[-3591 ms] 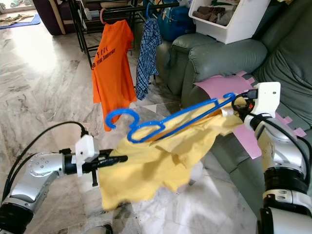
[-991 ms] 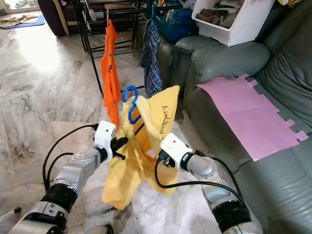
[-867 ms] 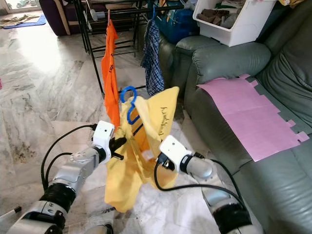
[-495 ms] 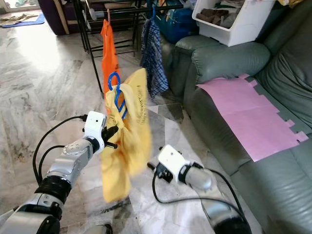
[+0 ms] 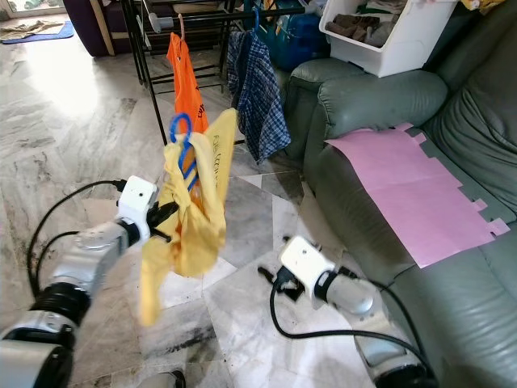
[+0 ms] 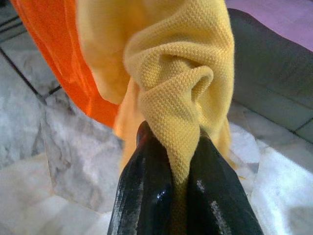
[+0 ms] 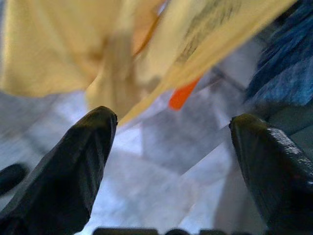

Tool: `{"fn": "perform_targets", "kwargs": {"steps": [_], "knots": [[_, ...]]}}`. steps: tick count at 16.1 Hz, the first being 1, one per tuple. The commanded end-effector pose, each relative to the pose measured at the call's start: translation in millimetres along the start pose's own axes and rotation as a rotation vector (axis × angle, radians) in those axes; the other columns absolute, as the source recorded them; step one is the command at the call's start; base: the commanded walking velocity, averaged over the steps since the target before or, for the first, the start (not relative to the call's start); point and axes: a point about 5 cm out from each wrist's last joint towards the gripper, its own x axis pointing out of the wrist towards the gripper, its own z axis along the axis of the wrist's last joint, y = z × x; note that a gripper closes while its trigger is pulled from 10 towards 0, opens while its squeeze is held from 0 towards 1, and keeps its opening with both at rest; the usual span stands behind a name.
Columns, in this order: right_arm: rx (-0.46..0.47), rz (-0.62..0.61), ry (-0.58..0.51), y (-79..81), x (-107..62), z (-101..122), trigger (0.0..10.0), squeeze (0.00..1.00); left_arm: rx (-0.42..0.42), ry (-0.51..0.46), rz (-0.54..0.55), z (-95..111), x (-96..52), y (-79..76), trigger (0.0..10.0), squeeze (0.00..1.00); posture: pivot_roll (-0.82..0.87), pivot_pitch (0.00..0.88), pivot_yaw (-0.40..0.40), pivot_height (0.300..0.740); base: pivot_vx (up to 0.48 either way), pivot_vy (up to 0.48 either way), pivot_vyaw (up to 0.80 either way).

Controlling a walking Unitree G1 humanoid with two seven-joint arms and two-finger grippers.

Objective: Hang hanger

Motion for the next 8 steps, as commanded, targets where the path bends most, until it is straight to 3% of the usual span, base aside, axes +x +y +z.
{"fn": "perform_targets", "kwargs": {"steps": [1, 6, 7, 8], "knots": [[0.003, -0.008, -0.024, -9.1, -3.0, 3.7, 10.0, 1.0, 0.075, -0.056, -0.049, 15.2, 1.3, 1.3, 0.0, 0.0, -0.01, 0.089, -0.078, 0.74, 0.0, 0.0, 0.0], [-0.03, -0.016, -0.023, -14.7, -5.2, 5.5, 10.0, 1.0, 0.126, -0.038, -0.084, 13.1, -2.2, 5.4, 0.0, 0.0, -0.01, 0.089, -0.078, 0.74, 0.0, 0.0, 0.0], [-0.168, 0.104, -0.022, -41.7, -29.0, 14.0, 10.0, 1.0, 0.359, 0.025, -0.274, 13.5, -12.3, 10.9, 0.0, 0.0, -0.02, 0.092, -0.073, 0.74, 0.0, 0.0, 0.0], [-0.235, 0.126, -0.021, -48.6, -33.8, 19.0, 10.0, 1.0, 0.397, 0.029, -0.34, 12.5, -14.2, 7.7, 0.0, 0.0, -0.02, 0.091, -0.072, 0.74, 0.0, 0.0, 0.0]]}}
